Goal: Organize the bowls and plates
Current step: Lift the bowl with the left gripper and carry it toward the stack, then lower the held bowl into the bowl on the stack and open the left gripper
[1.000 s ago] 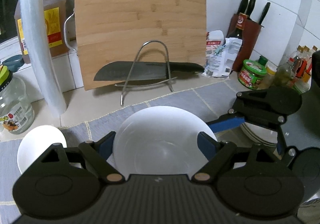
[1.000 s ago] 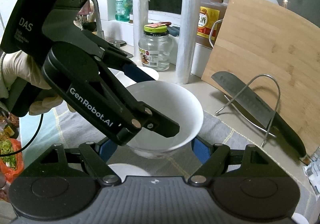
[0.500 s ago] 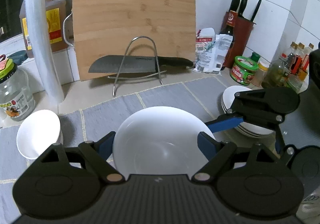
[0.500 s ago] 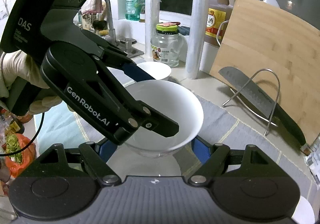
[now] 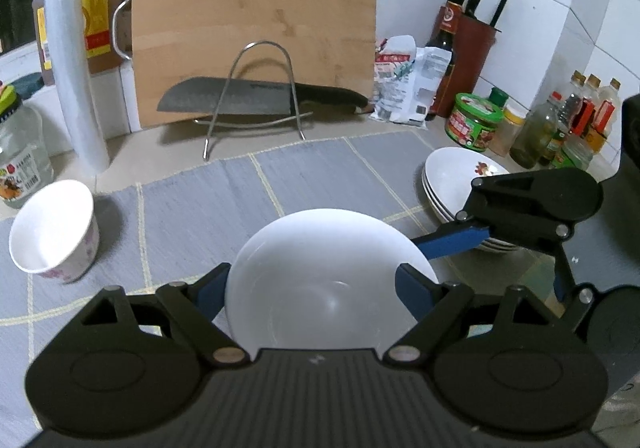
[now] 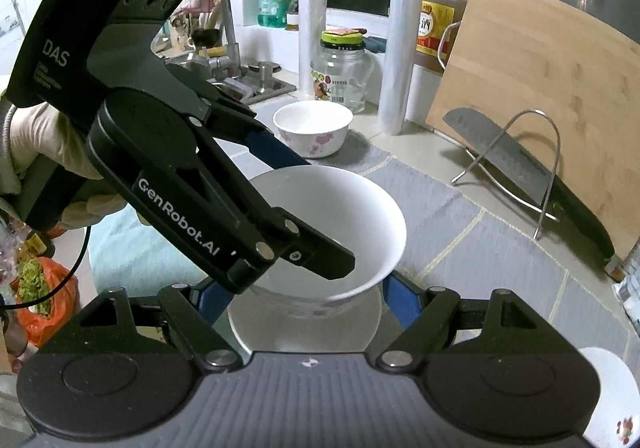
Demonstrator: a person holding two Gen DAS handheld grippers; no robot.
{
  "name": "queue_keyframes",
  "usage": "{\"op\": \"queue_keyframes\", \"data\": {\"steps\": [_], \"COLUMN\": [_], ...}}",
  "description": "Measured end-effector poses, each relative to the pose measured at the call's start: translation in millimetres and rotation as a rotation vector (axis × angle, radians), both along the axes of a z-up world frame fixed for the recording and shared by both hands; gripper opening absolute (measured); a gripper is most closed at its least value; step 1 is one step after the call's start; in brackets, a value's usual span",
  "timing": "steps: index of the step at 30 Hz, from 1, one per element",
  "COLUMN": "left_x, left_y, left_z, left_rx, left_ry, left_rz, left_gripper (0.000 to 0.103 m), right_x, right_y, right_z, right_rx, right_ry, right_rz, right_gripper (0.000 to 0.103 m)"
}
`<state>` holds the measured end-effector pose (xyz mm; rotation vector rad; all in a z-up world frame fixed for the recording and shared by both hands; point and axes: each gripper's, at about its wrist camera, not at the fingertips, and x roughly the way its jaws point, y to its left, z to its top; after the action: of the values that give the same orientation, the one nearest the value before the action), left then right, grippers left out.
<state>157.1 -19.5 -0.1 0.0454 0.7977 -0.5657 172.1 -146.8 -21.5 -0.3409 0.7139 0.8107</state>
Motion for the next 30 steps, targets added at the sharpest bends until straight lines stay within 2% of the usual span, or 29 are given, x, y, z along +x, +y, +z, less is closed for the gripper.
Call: {"op": "queue_keyframes", "data": {"steps": [13,30], "left_x": [-5.6,-6.8], "left_y": [-5.9,-6.4], "left_z": [-21.2,-28.1], "left_rx": [-0.019,-0.029], "left_ry": [0.038,0.054], "left_rz": [-0.006,-0.016], "left_gripper": [0.086,0.086], "right_x": [-4.3,-2.3], "right_y": [-4.5,-4.7], "right_z": [-19.5,-25.8], "right_rx": [-0.029,-0.054], "right_ry": [0.043,0.047], "right_rz": [0.000,0.022], "right_gripper": [0.084,0.084]}}
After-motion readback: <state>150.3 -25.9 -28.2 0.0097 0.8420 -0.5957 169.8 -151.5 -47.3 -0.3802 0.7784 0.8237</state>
